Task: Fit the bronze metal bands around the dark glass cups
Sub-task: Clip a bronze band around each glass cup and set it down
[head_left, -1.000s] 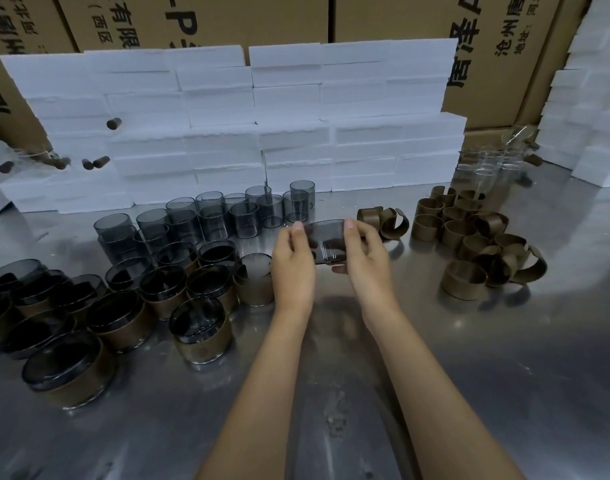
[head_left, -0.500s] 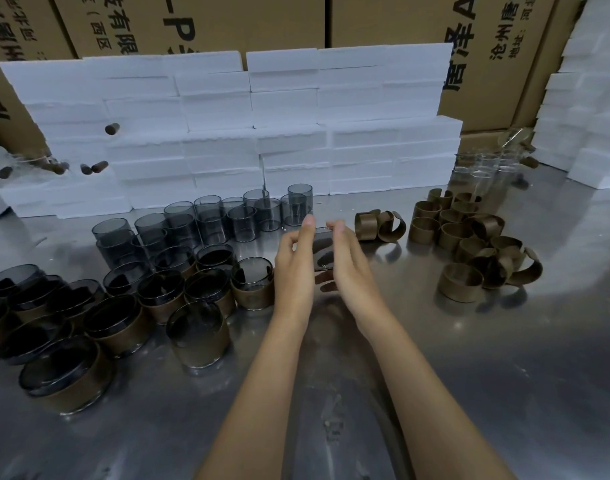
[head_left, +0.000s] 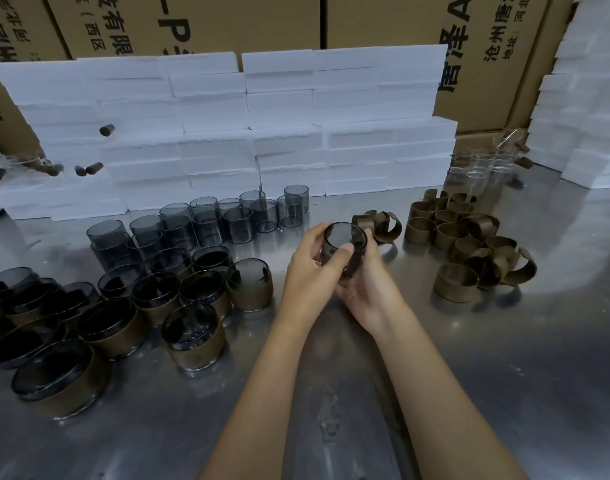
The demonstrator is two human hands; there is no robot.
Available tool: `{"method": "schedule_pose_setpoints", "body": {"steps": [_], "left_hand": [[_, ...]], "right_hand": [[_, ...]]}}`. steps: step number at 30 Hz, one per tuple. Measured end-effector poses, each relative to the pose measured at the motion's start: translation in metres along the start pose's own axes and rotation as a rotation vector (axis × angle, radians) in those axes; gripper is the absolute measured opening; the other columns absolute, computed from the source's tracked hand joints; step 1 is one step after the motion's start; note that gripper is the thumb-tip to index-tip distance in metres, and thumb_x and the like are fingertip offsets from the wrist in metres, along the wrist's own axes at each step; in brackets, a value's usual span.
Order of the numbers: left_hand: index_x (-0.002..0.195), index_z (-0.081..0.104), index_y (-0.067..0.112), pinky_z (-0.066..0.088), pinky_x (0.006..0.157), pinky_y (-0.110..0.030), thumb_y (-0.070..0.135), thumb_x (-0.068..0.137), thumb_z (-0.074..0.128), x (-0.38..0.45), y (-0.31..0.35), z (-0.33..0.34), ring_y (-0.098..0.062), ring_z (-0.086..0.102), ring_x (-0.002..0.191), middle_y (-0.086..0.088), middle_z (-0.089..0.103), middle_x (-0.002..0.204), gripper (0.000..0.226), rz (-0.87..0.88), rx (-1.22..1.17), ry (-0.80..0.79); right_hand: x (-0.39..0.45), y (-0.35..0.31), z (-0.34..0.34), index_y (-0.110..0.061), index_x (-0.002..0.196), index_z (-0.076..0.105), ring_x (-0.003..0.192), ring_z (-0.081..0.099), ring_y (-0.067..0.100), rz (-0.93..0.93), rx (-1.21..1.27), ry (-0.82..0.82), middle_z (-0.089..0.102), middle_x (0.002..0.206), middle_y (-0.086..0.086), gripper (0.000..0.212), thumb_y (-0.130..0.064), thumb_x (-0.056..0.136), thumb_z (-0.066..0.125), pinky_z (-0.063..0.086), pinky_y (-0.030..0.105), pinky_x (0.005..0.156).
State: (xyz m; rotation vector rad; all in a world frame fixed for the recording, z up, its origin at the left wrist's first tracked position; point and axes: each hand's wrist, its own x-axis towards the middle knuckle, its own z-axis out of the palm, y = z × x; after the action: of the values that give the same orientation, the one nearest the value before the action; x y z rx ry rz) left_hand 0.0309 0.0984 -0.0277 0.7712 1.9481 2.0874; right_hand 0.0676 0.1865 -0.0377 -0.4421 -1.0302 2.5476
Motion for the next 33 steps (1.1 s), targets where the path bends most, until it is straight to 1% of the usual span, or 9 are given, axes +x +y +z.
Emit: {"method": "schedule_pose_setpoints", "body": {"steps": [3, 8, 13, 17, 20, 23, 25, 28, 33], "left_hand": [[0.129, 0.060, 0.022, 0.044, 0.079, -0.001, 0.013, 0.087, 0.080, 0.003, -0.004, 0.000, 0.020, 0.061, 0.099, 0.023, 0.066, 0.109, 0.047, -0.010, -0.006, 0.036], [0.108, 0.057, 0.030, 0.054, 0.079, -0.021, 0.033, 0.077, 0.089, 0.004, -0.006, -0.003, -0.011, 0.073, 0.094, 0.003, 0.076, 0.102, 0.044, -0.071, -0.005, 0.185], [0.095, 0.059, 0.021, 0.048, 0.052, -0.012, 0.040, 0.094, 0.071, 0.005, -0.004, -0.008, -0.007, 0.072, 0.067, 0.006, 0.076, 0.075, 0.023, -0.103, -0.085, 0.308], [0.101, 0.060, 0.011, 0.041, 0.045, -0.006, 0.028, 0.108, 0.047, 0.008, -0.006, -0.010, 0.009, 0.063, 0.056, 0.004, 0.071, 0.084, 0.023, -0.155, -0.118, 0.361], [0.103, 0.059, 0.011, 0.048, 0.064, -0.010, 0.021, 0.110, 0.041, 0.010, -0.007, -0.012, -0.004, 0.067, 0.074, -0.003, 0.070, 0.091, 0.023, -0.240, -0.189, 0.367], [0.094, 0.059, 0.018, 0.052, 0.090, -0.031, 0.015, 0.110, 0.040, 0.012, -0.007, -0.014, -0.018, 0.064, 0.088, -0.002, 0.069, 0.090, 0.025, -0.313, -0.291, 0.362], [0.097, 0.058, 0.017, 0.056, 0.083, -0.030, 0.012, 0.109, 0.039, 0.011, -0.005, -0.013, -0.019, 0.066, 0.087, -0.007, 0.072, 0.097, 0.024, -0.345, -0.359, 0.331], [0.103, 0.059, 0.013, 0.052, 0.095, -0.039, 0.007, 0.107, 0.038, 0.010, -0.004, -0.011, -0.024, 0.063, 0.097, -0.013, 0.067, 0.106, 0.022, -0.351, -0.388, 0.295], [0.106, 0.067, 0.009, 0.053, 0.080, -0.033, 0.012, 0.106, 0.044, 0.006, 0.000, -0.008, -0.017, 0.066, 0.085, -0.001, 0.072, 0.087, 0.023, -0.333, -0.360, 0.187]], "right_hand": [[0.000, -0.001, 0.000, -0.010, 0.132, 0.064, 0.097, 0.077, 0.026, 0.023, -0.031, 0.008, 0.072, 0.125, 0.015, 0.054, -0.053, 0.105, 0.046, 0.061, 0.030, 0.067], [-0.003, 0.003, 0.003, -0.019, 0.095, 0.081, 0.093, 0.074, 0.022, -0.064, -0.269, -0.008, 0.078, 0.109, 0.014, 0.041, -0.045, 0.104, 0.051, 0.059, 0.033, 0.075], [-0.003, 0.005, 0.008, -0.012, 0.114, 0.076, 0.084, 0.074, 0.021, -0.075, -0.370, -0.002, 0.078, 0.102, 0.014, 0.039, -0.043, 0.101, 0.059, 0.054, 0.038, 0.082], [-0.004, 0.006, 0.007, -0.010, 0.121, 0.070, 0.089, 0.070, 0.025, -0.030, -0.365, 0.006, 0.076, 0.108, 0.018, 0.049, -0.051, 0.100, 0.055, 0.054, 0.034, 0.075], [-0.003, 0.006, 0.007, -0.007, 0.122, 0.065, 0.067, 0.065, 0.017, -0.032, -0.321, -0.016, 0.074, 0.084, 0.010, 0.045, -0.045, 0.104, 0.048, 0.051, 0.026, 0.060], [-0.003, 0.007, 0.008, -0.008, 0.116, 0.065, 0.057, 0.059, 0.016, -0.060, -0.325, -0.007, 0.069, 0.075, 0.008, 0.039, -0.040, 0.106, 0.045, 0.047, 0.025, 0.055], [-0.003, 0.006, 0.010, -0.009, 0.110, 0.067, 0.053, 0.054, 0.016, -0.061, -0.396, 0.009, 0.064, 0.073, 0.010, 0.047, -0.048, 0.106, 0.042, 0.043, 0.028, 0.056], [-0.002, 0.006, 0.012, -0.013, 0.102, 0.069, 0.047, 0.045, 0.014, -0.056, -0.481, 0.077, 0.052, 0.059, 0.002, 0.056, -0.063, 0.099, 0.046, 0.035, 0.028, 0.049], [0.000, 0.009, 0.006, -0.024, 0.081, 0.067, 0.040, 0.041, 0.003, -0.221, -0.485, 0.251, 0.047, 0.049, -0.013, 0.042, -0.066, 0.087, 0.065, 0.031, 0.020, 0.045]]}}
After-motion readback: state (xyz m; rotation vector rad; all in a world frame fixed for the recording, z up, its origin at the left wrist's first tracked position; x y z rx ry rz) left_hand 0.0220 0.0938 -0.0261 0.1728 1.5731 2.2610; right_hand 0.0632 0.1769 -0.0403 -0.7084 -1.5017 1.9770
